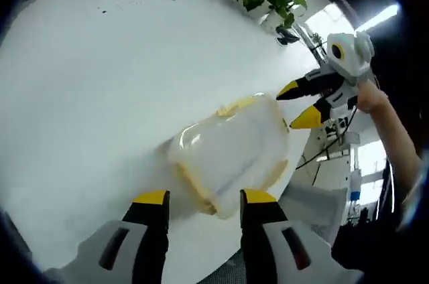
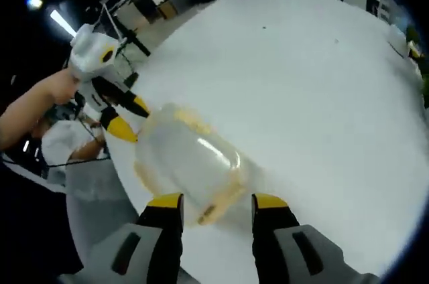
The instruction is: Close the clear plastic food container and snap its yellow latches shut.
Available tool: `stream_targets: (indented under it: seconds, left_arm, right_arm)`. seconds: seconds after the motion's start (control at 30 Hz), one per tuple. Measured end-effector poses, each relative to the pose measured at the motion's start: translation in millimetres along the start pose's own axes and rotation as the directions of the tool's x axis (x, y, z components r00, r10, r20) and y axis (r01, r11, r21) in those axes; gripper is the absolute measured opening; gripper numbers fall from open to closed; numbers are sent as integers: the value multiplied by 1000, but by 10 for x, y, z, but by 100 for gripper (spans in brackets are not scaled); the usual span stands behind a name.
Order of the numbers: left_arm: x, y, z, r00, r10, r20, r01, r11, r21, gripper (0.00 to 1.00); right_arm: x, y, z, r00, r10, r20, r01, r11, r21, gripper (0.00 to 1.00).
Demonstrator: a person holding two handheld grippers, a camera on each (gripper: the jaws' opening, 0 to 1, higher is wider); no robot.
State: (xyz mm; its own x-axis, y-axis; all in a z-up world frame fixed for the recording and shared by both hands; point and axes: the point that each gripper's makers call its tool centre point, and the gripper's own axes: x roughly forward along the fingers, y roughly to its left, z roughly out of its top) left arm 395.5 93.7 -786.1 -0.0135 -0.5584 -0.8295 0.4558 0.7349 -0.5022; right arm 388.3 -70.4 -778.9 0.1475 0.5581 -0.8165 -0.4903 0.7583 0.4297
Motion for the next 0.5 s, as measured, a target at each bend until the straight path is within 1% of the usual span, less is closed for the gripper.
stream_targets:
  seconds: [0.03, 0.07, 0.1, 0.17, 0.2, 0.23, 0.27, 0.3, 0.37, 0.4, 0.43, 0.47, 0.5]
  left_arm:
    - [-2, 16, 28, 1000, 6, 19, -5, 1000, -29, 39]
    - [-6, 37, 43, 1000, 15, 27, -14, 999, -47, 38]
    - [1, 60, 55, 999, 22, 28, -20, 997, -74, 38]
    - [5, 58, 40, 1000, 20, 22, -18, 996, -86, 38]
    - [6, 63, 31, 999, 25, 20, -23, 995, -96, 37]
    - [12, 64, 16, 999, 30, 18, -28, 994, -103, 37]
    - [16, 68, 5, 999, 31, 16, -29, 994, -109, 36]
    - [23, 75, -7, 999, 32, 13, -30, 992, -125, 36]
    - [24, 100, -19, 999, 40, 13, -37, 989, -143, 34]
    - [20, 112, -17, 999, 48, 15, -45, 988, -149, 34]
    - [17, 110, -18, 999, 49, 17, -46, 988, -145, 33]
    - [19, 104, -23, 999, 42, 19, -39, 989, -146, 33]
    - [26, 109, -24, 999, 38, 18, -35, 987, -159, 33]
  right_arm:
    - [4, -22, -9, 1000, -9, -1, 9, 999, 33, 38]
    - [9, -38, -6, 1000, -13, 3, 13, 999, 34, 38]
    - [13, -51, -17, 1000, -22, 4, 22, 996, 82, 37]
    - [22, -53, -36, 1000, -17, 8, 16, 989, 144, 37]
    - [30, -58, -56, 1000, -19, 5, 18, 984, 178, 38]
    - [37, -129, -65, 999, -50, 13, 47, 978, 202, 39]
    - [40, -142, -66, 998, -55, 17, 50, 976, 214, 39]
    - [44, -157, -91, 999, -51, 14, 45, 965, 257, 39]
    - [42, -169, -84, 998, -43, 34, 31, 950, 311, 36]
    - [35, -180, -78, 999, -33, 44, 17, 945, 326, 34]
    - [28, -189, -68, 998, -30, 54, 12, 949, 314, 33]
    - [19, -183, -70, 998, -27, 59, 7, 945, 327, 33]
    - [16, -191, -70, 998, -30, 62, 8, 946, 325, 34]
